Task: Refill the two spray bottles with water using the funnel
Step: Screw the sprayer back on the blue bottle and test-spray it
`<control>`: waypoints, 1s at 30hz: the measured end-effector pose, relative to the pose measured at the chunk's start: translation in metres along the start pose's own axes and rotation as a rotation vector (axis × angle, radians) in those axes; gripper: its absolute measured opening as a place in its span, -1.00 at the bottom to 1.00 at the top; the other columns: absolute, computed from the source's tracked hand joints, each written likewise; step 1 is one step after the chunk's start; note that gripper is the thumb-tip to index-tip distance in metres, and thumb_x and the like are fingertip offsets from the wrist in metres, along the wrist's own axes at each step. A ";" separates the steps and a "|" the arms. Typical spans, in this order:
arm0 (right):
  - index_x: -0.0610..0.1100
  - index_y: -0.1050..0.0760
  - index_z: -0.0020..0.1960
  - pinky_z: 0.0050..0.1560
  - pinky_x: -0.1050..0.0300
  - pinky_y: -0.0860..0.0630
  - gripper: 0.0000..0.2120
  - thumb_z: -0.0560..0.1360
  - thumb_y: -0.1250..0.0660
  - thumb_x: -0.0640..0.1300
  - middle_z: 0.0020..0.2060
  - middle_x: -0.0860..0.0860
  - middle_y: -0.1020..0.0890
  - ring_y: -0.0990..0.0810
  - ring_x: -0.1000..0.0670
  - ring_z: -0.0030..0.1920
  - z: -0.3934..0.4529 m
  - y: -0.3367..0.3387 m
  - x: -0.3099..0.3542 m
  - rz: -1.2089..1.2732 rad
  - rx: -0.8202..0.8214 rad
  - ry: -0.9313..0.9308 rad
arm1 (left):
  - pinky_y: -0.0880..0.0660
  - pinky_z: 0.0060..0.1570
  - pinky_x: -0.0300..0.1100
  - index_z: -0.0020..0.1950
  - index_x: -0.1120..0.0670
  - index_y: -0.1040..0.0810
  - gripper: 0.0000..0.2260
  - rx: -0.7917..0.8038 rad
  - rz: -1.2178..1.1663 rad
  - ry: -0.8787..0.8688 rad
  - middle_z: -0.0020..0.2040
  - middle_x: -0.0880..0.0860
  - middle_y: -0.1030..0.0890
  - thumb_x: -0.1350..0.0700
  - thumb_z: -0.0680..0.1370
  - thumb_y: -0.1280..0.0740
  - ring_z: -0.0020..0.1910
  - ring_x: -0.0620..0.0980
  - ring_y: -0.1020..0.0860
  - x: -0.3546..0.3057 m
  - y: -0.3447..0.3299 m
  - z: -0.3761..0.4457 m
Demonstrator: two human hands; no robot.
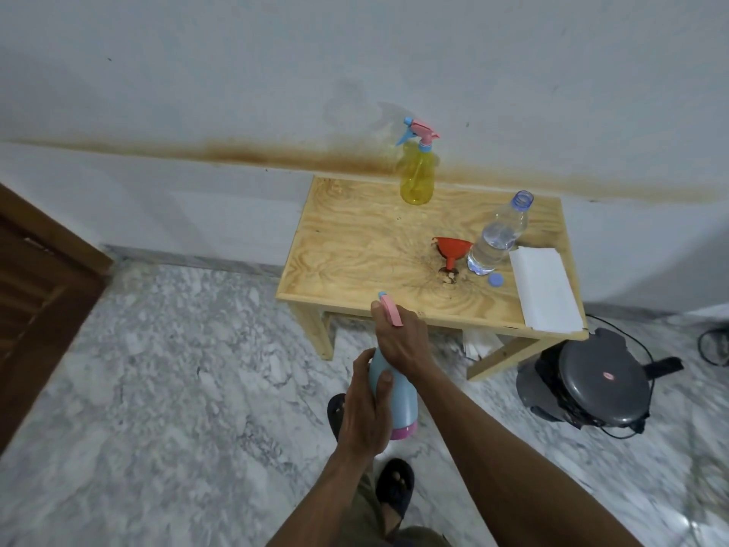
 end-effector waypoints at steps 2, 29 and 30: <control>-0.16 -0.28 -0.33 -0.31 0.02 -0.28 -0.59 0.64 -0.16 -0.01 -0.46 -0.03 -0.42 -0.35 0.00 -0.43 -0.002 -0.008 0.004 -0.004 0.030 0.022 | -0.58 -0.13 -0.30 0.24 -0.39 -0.28 -0.72 -0.023 0.023 -0.019 0.12 -0.12 -0.57 -0.31 0.53 -0.12 0.00 -0.21 -0.62 0.002 0.007 -0.001; -0.17 -0.53 -0.21 -0.07 -0.03 -0.45 -0.58 0.58 -0.19 0.15 -0.27 -0.08 -0.61 -0.56 -0.15 -0.14 -0.003 0.048 -0.011 0.147 -0.150 -0.203 | -0.57 -0.12 -0.33 0.23 -0.29 -0.31 -0.75 0.130 0.004 -0.110 0.11 -0.11 -0.58 -0.27 0.56 -0.14 0.00 -0.22 -0.63 -0.029 -0.018 0.018; -0.16 -0.51 -0.24 -0.06 -0.04 -0.45 -0.57 0.58 -0.19 0.15 -0.29 -0.07 -0.61 -0.56 -0.15 -0.15 -0.002 0.048 -0.008 0.169 -0.155 -0.194 | -0.55 -0.12 -0.35 0.23 -0.28 -0.32 -0.72 0.117 0.003 -0.125 0.11 -0.12 -0.58 -0.28 0.54 -0.14 0.01 -0.24 -0.62 -0.034 -0.016 0.020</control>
Point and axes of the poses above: each hand's wrist, its own z-axis towards the middle knuckle, its own y-axis out of the back of the hand, x = y × z, the point moved 9 cm from there along z, towards the middle knuckle
